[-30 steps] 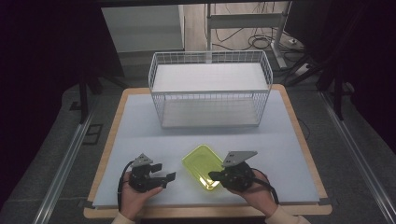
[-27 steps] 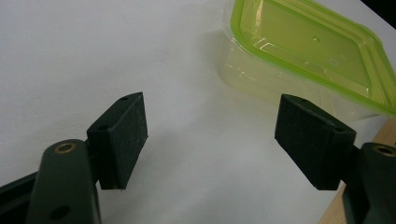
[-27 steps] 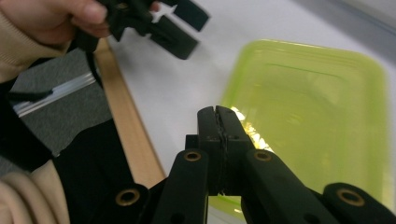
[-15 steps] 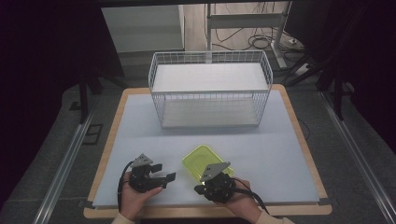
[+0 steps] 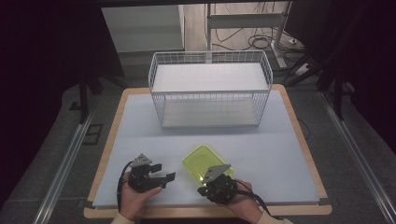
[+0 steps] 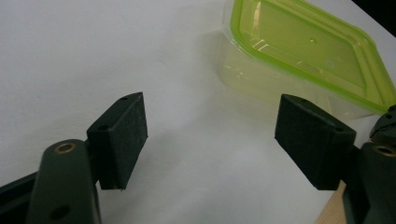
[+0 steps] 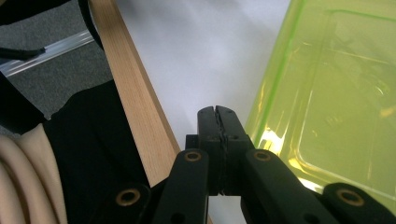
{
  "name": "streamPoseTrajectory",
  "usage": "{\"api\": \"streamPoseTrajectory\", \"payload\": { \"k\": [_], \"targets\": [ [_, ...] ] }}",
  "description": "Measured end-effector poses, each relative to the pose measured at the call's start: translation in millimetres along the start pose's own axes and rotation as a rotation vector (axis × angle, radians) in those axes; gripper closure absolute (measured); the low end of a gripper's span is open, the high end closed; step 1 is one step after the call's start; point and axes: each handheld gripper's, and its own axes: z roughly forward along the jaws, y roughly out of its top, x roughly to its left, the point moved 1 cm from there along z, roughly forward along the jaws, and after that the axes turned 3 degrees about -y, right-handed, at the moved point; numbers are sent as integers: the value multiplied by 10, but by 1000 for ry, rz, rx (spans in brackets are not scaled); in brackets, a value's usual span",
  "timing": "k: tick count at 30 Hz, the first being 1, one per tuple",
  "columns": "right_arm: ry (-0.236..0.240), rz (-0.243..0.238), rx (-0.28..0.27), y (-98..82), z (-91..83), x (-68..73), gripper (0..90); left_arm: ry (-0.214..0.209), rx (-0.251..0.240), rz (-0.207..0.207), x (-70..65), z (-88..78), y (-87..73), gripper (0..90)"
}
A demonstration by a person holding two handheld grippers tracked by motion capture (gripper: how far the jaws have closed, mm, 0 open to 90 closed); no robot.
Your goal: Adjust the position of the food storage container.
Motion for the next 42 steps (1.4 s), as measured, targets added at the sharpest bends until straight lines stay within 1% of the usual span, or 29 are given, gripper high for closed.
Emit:
{"api": "streamPoseTrajectory", "payload": {
  "k": [1, 3, 5, 7, 8, 9, 10, 11, 12, 13, 14, 16, 17, 18, 20, 21, 22, 25, 30, 33, 35, 39, 40, 41, 42],
  "targets": [
    [-4, -1, 0, -11, -12, -11, 898, -3, -1, -3, -1, -1, 0, 254],
    [-15, 17, -2, -61, -61, -53, 898, -1, -1, -1, 3, -5, 0, 253],
    [-19, 22, -3, -76, -75, -67, 898, -1, -2, -2, 3, -6, 0, 253],
    [-32, 40, -7, -149, -137, -136, 898, -2, -2, -3, 2, -6, 0, 253],
    [-32, 40, -7, -149, -137, -136, 898, -2, -3, -2, 2, -7, 0, 253],
    [-40, 54, -9, -190, -179, -191, 898, -2, -3, -2, 3, -8, 0, 253],
    [-40, 54, -9, -190, -179, -191, 898, -1, -3, -6, 0, -7, -1, 253],
    [-46, 62, -9, -208, -198, -220, 898, -1, -2, -5, 1, -7, -1, 253],
    [-53, 74, -11, -242, -231, -280, 898, -2, -1, -2, 3, -6, 0, 252],
    [-53, 74, -11, -242, -231, -280, 898, -2, -2, -3, 2, -6, -1, 252],
    [-64, 87, -14, -268, -261, -334, 898, -1, -1, -3, 2, -8, -2, 252],
    [-70, 93, -14, -277, -272, -354, 898, -1, 0, -3, 3, -8, -2, 252],
    [-79, 104, -16, -301, -300, -418, 898, -1, 1, -1, 4, -7, -1, 252],
    [-81, 109, -17, -307, -306, -435, 898, -1, 2, -1, 4, -6, -1, 252],
    [-87, 114, -17, -322, -322, -480, 898, -1, 4, 1, 4, -5, -1, 252],
    [-87, 114, -17, -322, -322, -480, 898, -1, 4, 1, 4, -5, -1, 252],
    [-93, 123, -16, -336, -341, -525, 898, -3, 4, -3, 0, -4, -2, 252],
    [-102, 131, -20, -358, -361, -579, 898, -1, 5, 1, 7, -5, -1, 252],
    [-127, 148, -27, -379, -384, -652, 898, 1, 7, 3, 4, 2, -1, 252],
    [-129, 159, -33, -395, -395, -686, 898, 2, 9, 4, 1, 8, -2, 252],
    [-134, 157, -36, -400, -404, -695, 898, 0, 8, 3, 2, 7, -1, 252],
    [-135, 161, -40, -400, -413, -700, 898, -1, 4, -1, 4, 0, -2, 252],
    [-117, 161, -49, -397, -425, -685, 898, -1, 0, -4, 6, -7, -1, 251],
    [-117, 161, -49, -397, -425, -685, 898, -1, 0, -4, 6, -7, -1, 251],
    [-111, 154, -65, -375, -467, -657, 898, -3, -3, -6, 8, -11, 0, 252]
  ]
}}
